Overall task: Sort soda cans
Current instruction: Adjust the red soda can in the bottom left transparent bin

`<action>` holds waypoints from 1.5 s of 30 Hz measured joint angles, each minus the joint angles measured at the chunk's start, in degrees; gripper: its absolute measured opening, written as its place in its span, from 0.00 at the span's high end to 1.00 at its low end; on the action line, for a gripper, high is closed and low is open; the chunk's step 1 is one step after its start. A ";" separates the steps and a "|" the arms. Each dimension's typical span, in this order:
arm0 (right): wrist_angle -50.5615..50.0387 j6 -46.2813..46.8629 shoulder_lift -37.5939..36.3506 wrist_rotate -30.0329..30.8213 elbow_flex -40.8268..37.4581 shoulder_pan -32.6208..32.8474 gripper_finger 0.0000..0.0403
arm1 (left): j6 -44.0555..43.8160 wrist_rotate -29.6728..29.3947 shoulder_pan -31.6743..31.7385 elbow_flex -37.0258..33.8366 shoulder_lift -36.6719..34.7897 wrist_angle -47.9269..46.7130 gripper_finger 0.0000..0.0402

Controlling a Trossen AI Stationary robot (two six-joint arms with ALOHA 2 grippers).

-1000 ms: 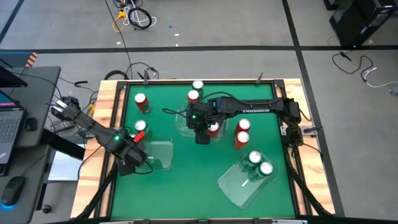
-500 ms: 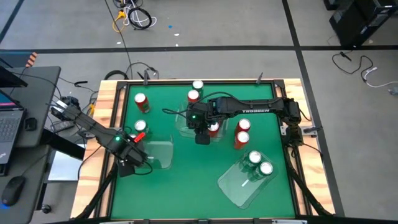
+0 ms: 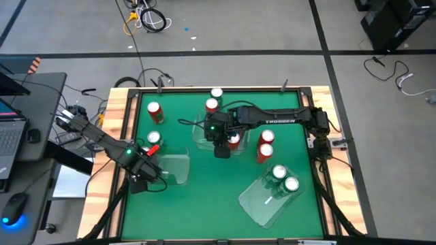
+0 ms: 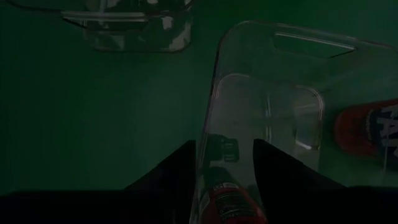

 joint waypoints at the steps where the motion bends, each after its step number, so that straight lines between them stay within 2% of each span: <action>1: -0.17 0.00 0.00 0.00 0.00 0.00 0.64 | 0.13 -0.02 0.00 0.00 0.00 0.12 0.32; 19: -0.47 0.00 0.00 -0.92 0.00 0.02 0.64 | 1.11 2.05 0.00 0.00 0.00 1.23 0.26; 30: -0.52 0.00 0.00 -0.96 0.00 0.02 0.64 | 1.09 2.89 -0.02 0.00 0.00 1.01 0.26; 37: -1.02 0.00 0.00 -0.96 0.00 0.02 0.64 | 2.82 2.41 0.00 0.00 0.00 0.73 0.30; 45: -1.52 -0.02 0.00 -0.97 0.00 0.02 0.64 | -1.34 2.72 0.24 0.00 0.00 0.66 0.30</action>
